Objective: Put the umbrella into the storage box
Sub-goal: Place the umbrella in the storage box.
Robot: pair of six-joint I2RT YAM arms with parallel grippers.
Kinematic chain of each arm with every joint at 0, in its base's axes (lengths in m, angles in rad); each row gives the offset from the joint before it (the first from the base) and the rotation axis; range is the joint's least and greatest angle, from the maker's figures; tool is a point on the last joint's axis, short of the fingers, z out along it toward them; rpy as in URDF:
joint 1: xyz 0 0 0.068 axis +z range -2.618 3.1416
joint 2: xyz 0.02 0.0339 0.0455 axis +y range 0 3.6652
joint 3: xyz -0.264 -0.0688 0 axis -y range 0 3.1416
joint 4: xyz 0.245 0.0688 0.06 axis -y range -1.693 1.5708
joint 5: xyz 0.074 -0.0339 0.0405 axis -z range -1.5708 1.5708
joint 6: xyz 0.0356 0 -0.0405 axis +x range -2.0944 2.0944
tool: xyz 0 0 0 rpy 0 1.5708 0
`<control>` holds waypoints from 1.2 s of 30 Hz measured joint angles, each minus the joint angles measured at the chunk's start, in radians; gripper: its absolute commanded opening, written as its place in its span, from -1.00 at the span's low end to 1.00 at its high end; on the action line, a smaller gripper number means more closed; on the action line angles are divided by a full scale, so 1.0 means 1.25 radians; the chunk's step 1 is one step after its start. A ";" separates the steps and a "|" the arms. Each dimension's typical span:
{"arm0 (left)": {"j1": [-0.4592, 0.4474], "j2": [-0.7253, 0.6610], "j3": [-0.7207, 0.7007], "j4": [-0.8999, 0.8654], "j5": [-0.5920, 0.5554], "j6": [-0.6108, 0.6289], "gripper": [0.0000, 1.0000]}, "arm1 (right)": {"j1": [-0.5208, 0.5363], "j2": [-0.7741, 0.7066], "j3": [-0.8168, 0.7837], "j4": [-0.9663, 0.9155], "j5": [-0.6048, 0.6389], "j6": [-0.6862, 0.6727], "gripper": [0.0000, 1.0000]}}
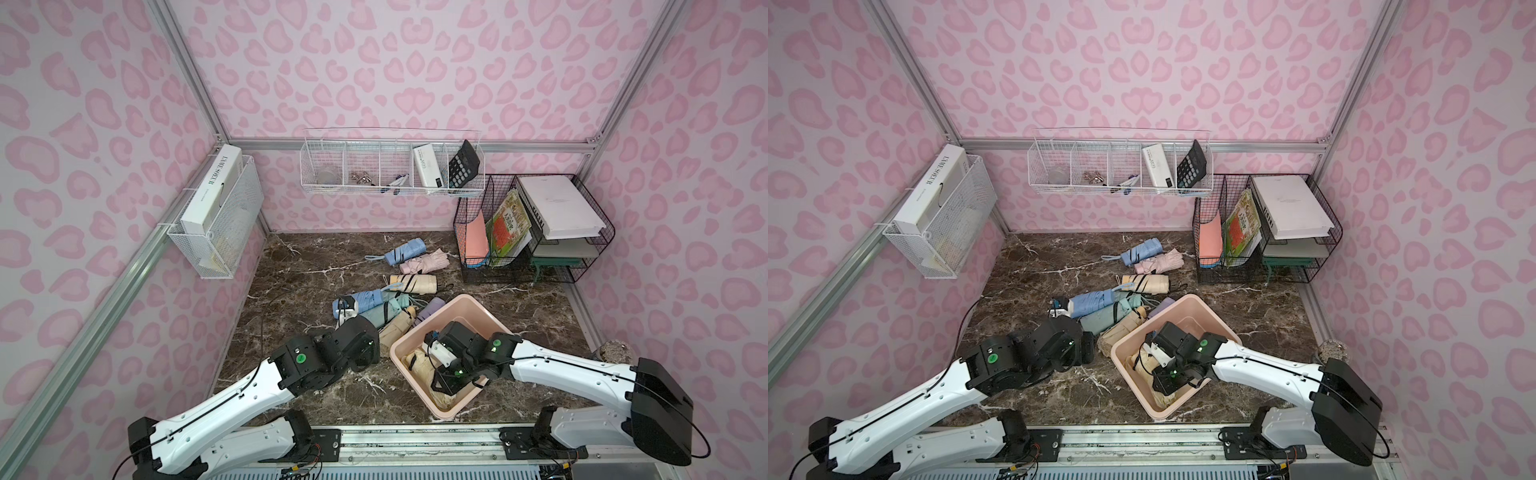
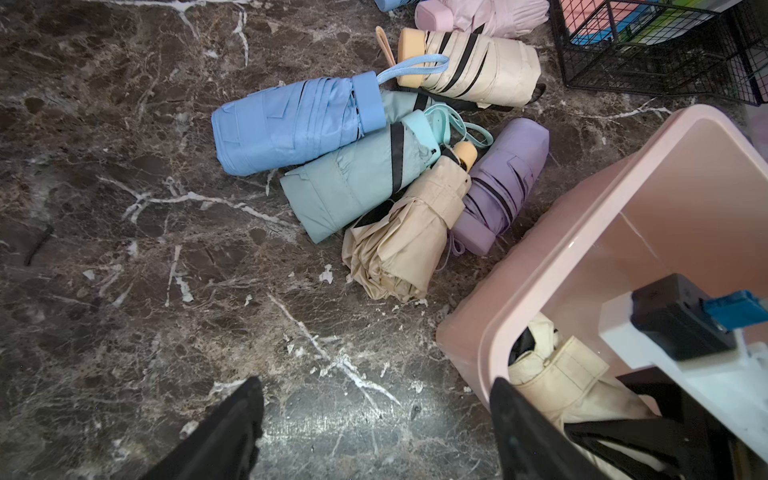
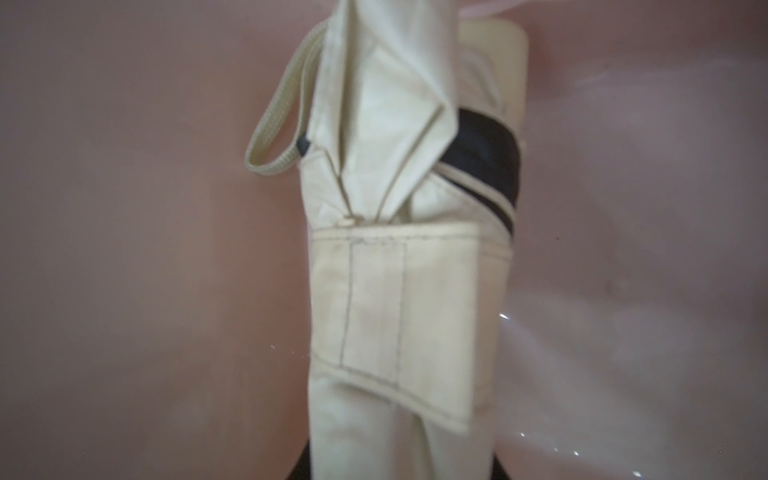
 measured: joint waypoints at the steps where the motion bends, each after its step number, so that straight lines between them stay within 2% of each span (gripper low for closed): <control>1: 0.001 0.000 -0.003 0.000 0.002 -0.003 0.70 | 0.004 0.003 -0.005 0.008 0.001 -0.001 -0.17; 5: 0.006 0.000 -0.011 0.001 0.006 -0.022 0.70 | 0.009 0.002 -0.015 0.029 0.012 -0.007 0.26; 9: 0.016 0.003 -0.011 0.003 0.006 -0.027 0.72 | 0.009 -0.023 -0.010 0.036 0.031 -0.013 0.50; 14: 0.034 0.030 0.005 0.005 0.005 0.000 0.76 | -0.015 -0.065 0.017 0.030 0.045 -0.034 0.50; 23: 0.105 0.103 0.070 0.016 0.006 0.130 0.80 | -0.137 -0.159 0.099 0.000 0.078 -0.085 0.48; 27: 0.150 0.168 0.111 0.023 0.041 0.250 0.91 | -0.213 -0.169 0.133 0.005 0.081 -0.096 0.46; 36: 0.203 0.395 0.284 -0.044 0.079 0.615 0.94 | -0.353 -0.101 0.191 0.048 0.058 -0.155 0.45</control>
